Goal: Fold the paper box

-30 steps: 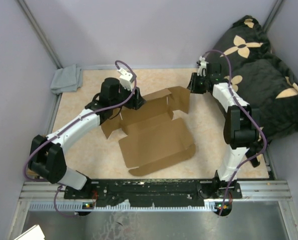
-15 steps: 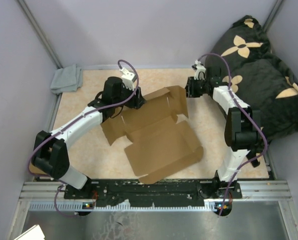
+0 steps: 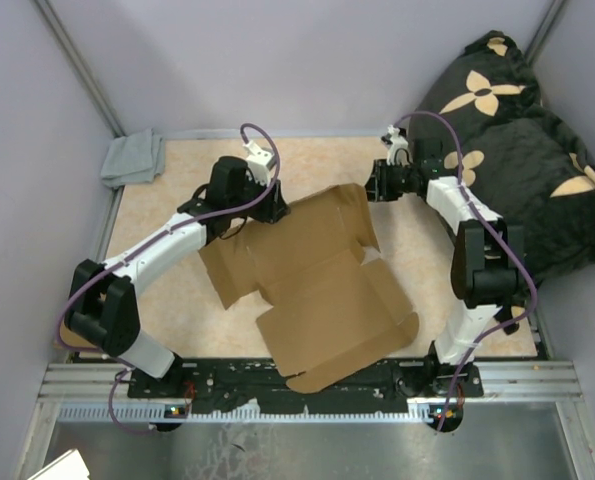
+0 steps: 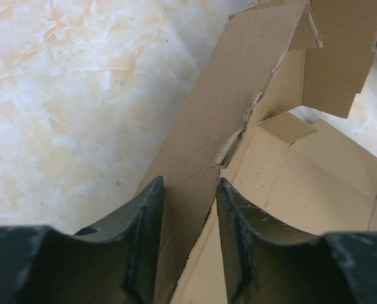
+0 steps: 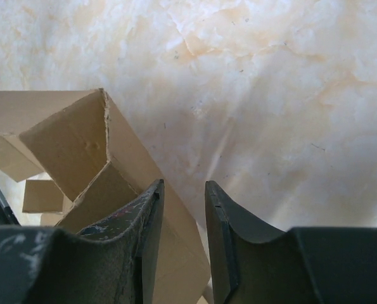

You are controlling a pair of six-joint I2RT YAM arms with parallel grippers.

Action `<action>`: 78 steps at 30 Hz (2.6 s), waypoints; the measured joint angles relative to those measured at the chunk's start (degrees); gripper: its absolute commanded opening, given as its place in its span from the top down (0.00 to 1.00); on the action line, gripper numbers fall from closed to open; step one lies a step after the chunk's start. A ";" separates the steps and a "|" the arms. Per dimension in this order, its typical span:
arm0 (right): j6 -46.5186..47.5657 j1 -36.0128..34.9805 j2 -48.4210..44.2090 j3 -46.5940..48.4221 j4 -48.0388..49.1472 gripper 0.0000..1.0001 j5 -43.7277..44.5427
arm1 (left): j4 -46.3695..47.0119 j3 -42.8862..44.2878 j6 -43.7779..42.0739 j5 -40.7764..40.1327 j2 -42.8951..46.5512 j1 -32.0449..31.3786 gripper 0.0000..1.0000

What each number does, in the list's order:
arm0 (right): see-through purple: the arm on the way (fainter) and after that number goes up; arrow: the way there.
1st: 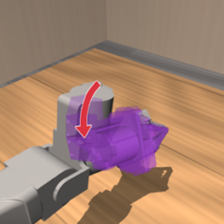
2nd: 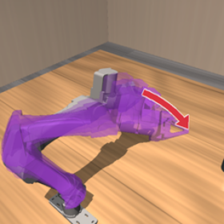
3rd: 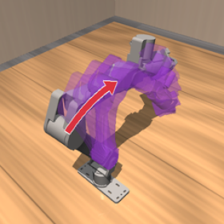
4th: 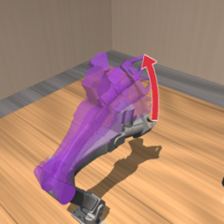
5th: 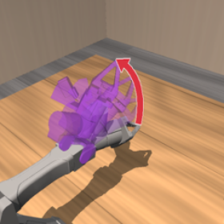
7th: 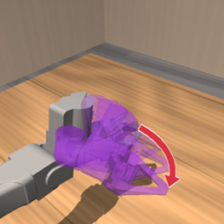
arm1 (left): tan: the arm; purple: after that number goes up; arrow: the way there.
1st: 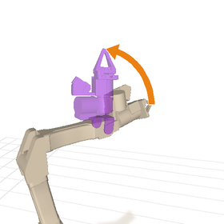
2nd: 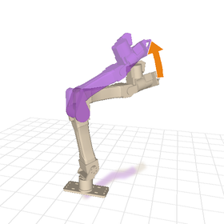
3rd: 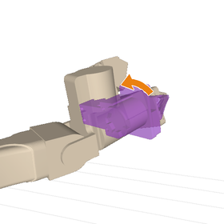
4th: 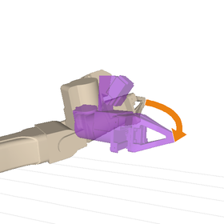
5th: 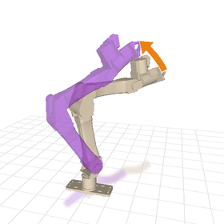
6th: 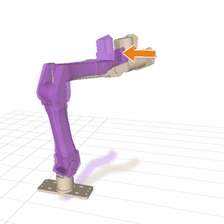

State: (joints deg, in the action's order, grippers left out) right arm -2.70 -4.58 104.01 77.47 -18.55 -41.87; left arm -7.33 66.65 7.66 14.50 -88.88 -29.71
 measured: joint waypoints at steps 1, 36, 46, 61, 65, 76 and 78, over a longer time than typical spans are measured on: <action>0.00 0.00 -0.07 -0.15 0.09 0.67 -0.11 | 0.00 0.00 0.00 0.11 0.00 -0.07 0.64; 1.79 0.17 -1.36 -3.39 4.48 0.61 -7.63 | 2.64 -1.95 -26.03 -10.16 9.94 -4.66 1.00; 3.89 5.35 0.09 0.70 5.81 0.59 -15.17 | 2.64 -3.87 -35.17 -17.84 7.91 -8.83 1.00; -5.14 9.53 13.64 12.04 18.58 0.61 -17.66 | 3.15 -3.85 -42.99 -24.63 6.03 -13.07 1.00; -6.82 9.18 19.17 16.15 20.02 0.61 -18.91 | 3.50 -3.87 -44.81 -25.18 6.03 -13.44 1.00; -3.65 6.10 22.58 19.26 19.39 0.60 -26.01 | 4.94 -3.87 -49.53 -25.68 6.03 -14.29 1.00; -2.16 5.73 22.58 18.71 18.71 0.60 -27.89 | 5.57 -3.98 -50.34 -25.97 6.03 -14.45 1.00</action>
State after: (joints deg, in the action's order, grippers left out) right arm -4.86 1.15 126.58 96.18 0.16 -69.76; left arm -1.76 62.67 -42.68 -11.46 -82.85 -44.16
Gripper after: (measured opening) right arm 0.401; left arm 0.008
